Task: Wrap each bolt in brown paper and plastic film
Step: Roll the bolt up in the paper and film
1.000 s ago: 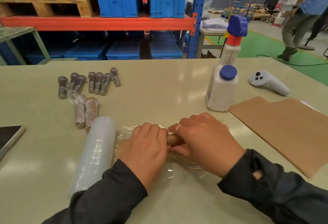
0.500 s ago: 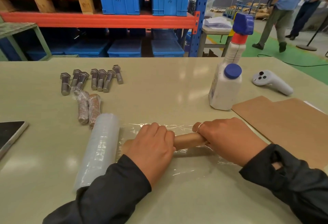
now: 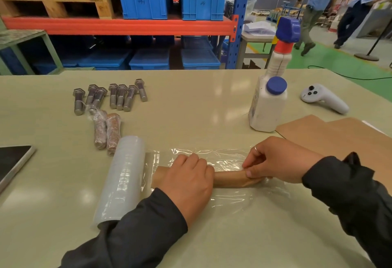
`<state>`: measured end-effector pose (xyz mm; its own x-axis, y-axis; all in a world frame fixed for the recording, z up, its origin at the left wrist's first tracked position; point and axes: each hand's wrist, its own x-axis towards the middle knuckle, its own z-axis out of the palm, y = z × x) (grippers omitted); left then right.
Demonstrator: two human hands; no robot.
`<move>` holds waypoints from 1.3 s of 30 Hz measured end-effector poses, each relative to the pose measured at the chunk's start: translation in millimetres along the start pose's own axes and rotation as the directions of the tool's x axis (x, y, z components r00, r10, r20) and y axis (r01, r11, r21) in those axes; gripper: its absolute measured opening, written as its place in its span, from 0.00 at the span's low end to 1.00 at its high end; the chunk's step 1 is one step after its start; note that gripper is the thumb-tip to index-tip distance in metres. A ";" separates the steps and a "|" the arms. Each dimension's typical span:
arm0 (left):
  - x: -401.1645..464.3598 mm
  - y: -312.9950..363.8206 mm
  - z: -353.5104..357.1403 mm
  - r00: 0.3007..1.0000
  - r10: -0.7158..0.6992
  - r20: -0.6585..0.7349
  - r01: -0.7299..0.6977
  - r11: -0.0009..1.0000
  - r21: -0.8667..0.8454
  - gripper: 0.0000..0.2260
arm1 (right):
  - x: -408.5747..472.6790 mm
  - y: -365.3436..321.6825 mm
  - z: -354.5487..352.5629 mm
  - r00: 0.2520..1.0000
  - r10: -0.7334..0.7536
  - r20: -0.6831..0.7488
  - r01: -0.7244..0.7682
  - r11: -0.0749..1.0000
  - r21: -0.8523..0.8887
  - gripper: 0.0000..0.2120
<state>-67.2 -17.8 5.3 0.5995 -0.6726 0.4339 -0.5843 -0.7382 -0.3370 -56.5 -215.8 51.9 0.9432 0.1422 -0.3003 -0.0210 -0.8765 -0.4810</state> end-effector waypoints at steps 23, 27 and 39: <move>3.8 -10.1 -13.6 0.946 -0.193 0.261 0.238 0.959 -0.155 0.24 | -13.3 -15.1 30.0 0.952 -0.150 -0.266 0.102 0.977 -0.185 0.08; -7.5 -30.5 -37.1 0.889 -0.270 0.371 0.315 0.947 -0.066 0.16 | -12.0 -11.8 32.3 0.945 -0.172 -0.277 0.106 0.966 -0.238 0.06; -19.3 -33.9 -14.0 0.850 -0.126 0.512 0.265 0.941 -0.208 0.13 | -19.2 -7.4 28.5 0.945 -0.289 -0.152 0.217 0.903 -0.371 0.13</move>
<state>-66.6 20.9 20.0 0.8630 -0.5049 -0.0169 -0.5052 -0.8625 -0.0282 -83.9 -198.9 37.8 0.9478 0.3181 -0.0198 0.3085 -0.9312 -0.1942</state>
